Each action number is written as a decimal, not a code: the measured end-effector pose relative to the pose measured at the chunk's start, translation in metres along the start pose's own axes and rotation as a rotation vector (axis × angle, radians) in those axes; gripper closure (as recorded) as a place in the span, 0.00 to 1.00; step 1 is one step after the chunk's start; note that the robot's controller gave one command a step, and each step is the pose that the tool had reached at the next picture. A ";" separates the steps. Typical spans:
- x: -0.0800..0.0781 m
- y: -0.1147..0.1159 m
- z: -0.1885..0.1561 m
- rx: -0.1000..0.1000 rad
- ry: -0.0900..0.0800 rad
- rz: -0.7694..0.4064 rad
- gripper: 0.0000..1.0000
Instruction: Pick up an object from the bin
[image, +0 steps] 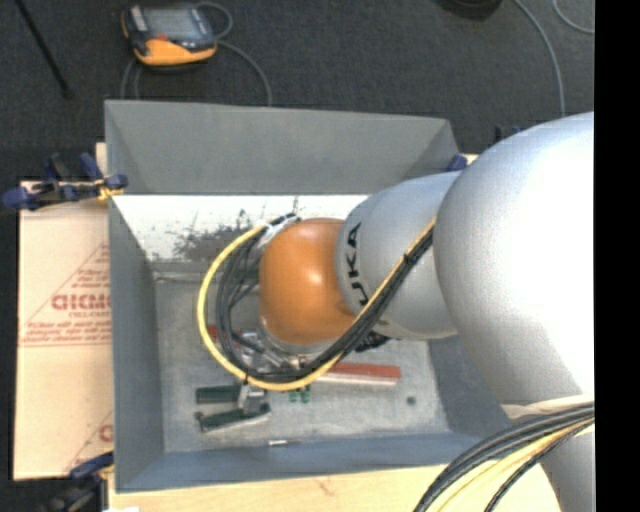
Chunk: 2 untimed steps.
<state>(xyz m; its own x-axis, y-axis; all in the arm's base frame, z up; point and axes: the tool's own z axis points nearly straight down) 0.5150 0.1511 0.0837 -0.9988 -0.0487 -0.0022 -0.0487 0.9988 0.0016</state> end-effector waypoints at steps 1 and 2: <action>-0.002 0.001 -0.058 0.002 0.006 0.013 1.00; -0.007 0.001 -0.100 0.000 -0.004 0.017 1.00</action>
Offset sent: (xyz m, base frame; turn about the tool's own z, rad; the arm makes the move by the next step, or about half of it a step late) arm 0.0099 -0.0019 0.0709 0.0202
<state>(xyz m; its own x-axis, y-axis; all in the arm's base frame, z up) 0.5215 0.1520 0.1841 -0.9995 -0.0321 -0.0060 -0.0321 0.9995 0.0020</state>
